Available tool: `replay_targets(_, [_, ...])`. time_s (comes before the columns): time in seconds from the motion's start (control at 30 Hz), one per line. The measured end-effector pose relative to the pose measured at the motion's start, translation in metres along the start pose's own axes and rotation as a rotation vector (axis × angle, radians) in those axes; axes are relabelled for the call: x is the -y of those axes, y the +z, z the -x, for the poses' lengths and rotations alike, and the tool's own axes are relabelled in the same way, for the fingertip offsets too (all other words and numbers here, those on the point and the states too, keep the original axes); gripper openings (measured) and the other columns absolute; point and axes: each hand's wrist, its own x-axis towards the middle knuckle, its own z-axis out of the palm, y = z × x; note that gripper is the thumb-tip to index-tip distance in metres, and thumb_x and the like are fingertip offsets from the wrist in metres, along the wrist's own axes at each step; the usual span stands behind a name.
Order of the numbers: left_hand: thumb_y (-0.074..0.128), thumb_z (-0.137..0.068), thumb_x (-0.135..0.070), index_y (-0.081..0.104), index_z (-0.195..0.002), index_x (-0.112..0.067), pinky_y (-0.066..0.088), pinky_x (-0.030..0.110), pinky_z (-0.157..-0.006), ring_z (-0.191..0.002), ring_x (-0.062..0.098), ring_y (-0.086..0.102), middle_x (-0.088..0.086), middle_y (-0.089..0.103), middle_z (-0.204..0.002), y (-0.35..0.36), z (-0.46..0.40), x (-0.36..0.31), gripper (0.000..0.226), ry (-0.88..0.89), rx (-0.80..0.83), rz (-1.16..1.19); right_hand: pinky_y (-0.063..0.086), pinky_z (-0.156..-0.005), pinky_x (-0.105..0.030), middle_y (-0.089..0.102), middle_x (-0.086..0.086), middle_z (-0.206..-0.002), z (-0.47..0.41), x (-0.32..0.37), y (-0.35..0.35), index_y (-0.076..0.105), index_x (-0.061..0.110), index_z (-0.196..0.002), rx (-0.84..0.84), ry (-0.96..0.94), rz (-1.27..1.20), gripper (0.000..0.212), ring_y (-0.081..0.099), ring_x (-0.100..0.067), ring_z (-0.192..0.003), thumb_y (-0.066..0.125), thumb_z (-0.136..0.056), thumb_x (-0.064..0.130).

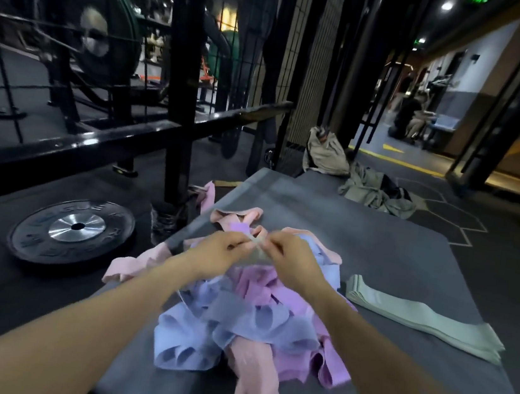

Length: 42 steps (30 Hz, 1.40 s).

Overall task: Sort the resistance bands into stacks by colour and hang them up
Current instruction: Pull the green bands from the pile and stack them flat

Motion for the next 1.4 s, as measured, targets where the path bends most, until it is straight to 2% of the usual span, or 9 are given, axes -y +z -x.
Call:
replay_targets(0.23, [0.08,-0.067,-0.033,0.059,-0.102,-0.004,0.047,0.031,-0.076,-0.079,0.013,0.054,0.003,0.06,-0.089,-0.024,0.004,-0.067,0.05,0.144,-0.13,0.139,0.036,-0.061,-0.031,0.049,-0.009,-0.065,-0.004,0.034,-0.062,0.055,-0.005,-0.075,-0.299,0.002,-0.29,0.035,0.043,-0.019,-0.063,0.05,-0.096,0.023])
replay_targets(0.4, [0.082,-0.068,-0.012,0.048,-0.124,-0.016,0.042,0.0,-0.069,-0.092,0.005,0.056,-0.007,0.054,-0.107,-0.016,0.012,-0.11,0.065,0.24,-0.241,0.263,0.051,-0.068,-0.047,0.058,-0.014,-0.07,0.013,0.038,-0.101,0.06,0.004,-0.074,-0.462,0.02,-0.539,0.029,0.054,-0.022,-0.068,0.055,-0.093,0.025])
replay_targets(0.57, [0.081,-0.069,-0.012,0.052,-0.113,-0.019,0.045,0.011,-0.067,-0.084,0.01,0.058,-0.012,0.056,-0.093,0.002,0.021,-0.14,0.053,0.315,-0.266,0.265,0.042,-0.062,-0.035,0.052,-0.006,-0.065,0.046,0.027,-0.128,0.052,0.015,-0.066,-0.577,0.079,-0.7,0.026,0.048,-0.019,-0.065,0.062,-0.09,0.02])
replay_targets(0.7, [0.078,-0.073,-0.012,0.058,-0.107,-0.006,0.048,0.03,-0.078,-0.087,0.021,0.059,0.012,0.065,-0.1,0.016,0.026,-0.148,0.039,0.286,-0.207,0.269,0.04,-0.057,-0.025,0.048,-0.001,-0.065,0.079,0.008,-0.141,0.046,0.017,-0.067,-0.647,0.099,-0.64,0.028,0.045,-0.014,-0.062,0.062,-0.089,0.021])
replay_targets(0.83, [0.074,-0.077,-0.012,0.06,-0.097,-0.013,0.043,0.014,-0.071,-0.077,0.011,0.053,0.003,0.062,-0.088,0.021,0.034,-0.155,0.024,0.273,-0.161,0.322,0.033,-0.053,-0.016,0.048,0.002,-0.068,0.109,-0.001,-0.148,0.037,0.017,-0.063,-0.622,0.126,-0.484,0.034,0.044,-0.01,-0.062,0.059,-0.088,0.01])
replay_targets(1.0, [0.074,-0.077,-0.006,0.06,-0.083,-0.017,0.042,0.018,-0.067,-0.069,0.009,0.05,-0.004,0.058,-0.076,0.034,0.044,-0.166,0.019,0.258,-0.169,0.326,0.034,-0.047,-0.023,0.047,-0.003,-0.064,0.136,-0.003,-0.141,0.036,0.017,-0.065,-0.411,0.147,-0.866,0.033,0.047,-0.009,-0.049,0.056,-0.09,0.008])
replay_targets(1.17, [0.079,-0.073,-0.012,0.06,-0.08,-0.009,0.032,0.02,-0.054,-0.059,0.01,0.039,0.001,0.049,-0.069,0.038,0.047,-0.148,0.02,0.099,-0.263,0.199,0.036,-0.055,-0.027,0.053,0.005,-0.062,0.165,-0.024,-0.141,0.055,0.014,-0.079,-0.211,0.2,-0.683,0.01,0.046,-0.01,-0.056,0.057,-0.088,0.014])
replay_targets(1.27, [0.079,-0.073,-0.011,0.059,-0.069,-0.012,0.035,0.011,-0.048,-0.056,0.006,0.041,-0.002,0.049,-0.063,0.041,0.048,-0.143,0.021,0.037,-0.277,0.25,0.034,-0.052,-0.021,0.049,0.003,-0.064,0.179,-0.034,-0.141,0.059,0.002,-0.082,-0.071,0.198,-0.246,0.008,0.043,-0.008,-0.056,0.059,-0.085,0.01])
replay_targets(1.4, [0.078,-0.075,-0.013,0.06,-0.071,-0.012,0.032,0.012,-0.05,-0.056,0.005,0.041,-0.007,0.038,-0.05,0.038,0.052,-0.126,0.018,0.059,-0.14,0.039,0.031,-0.058,-0.025,0.055,0.001,-0.067,0.183,-0.055,-0.139,0.059,0.012,-0.078,-0.358,0.321,0.069,0.009,0.052,-0.02,-0.071,0.06,-0.087,0.015])
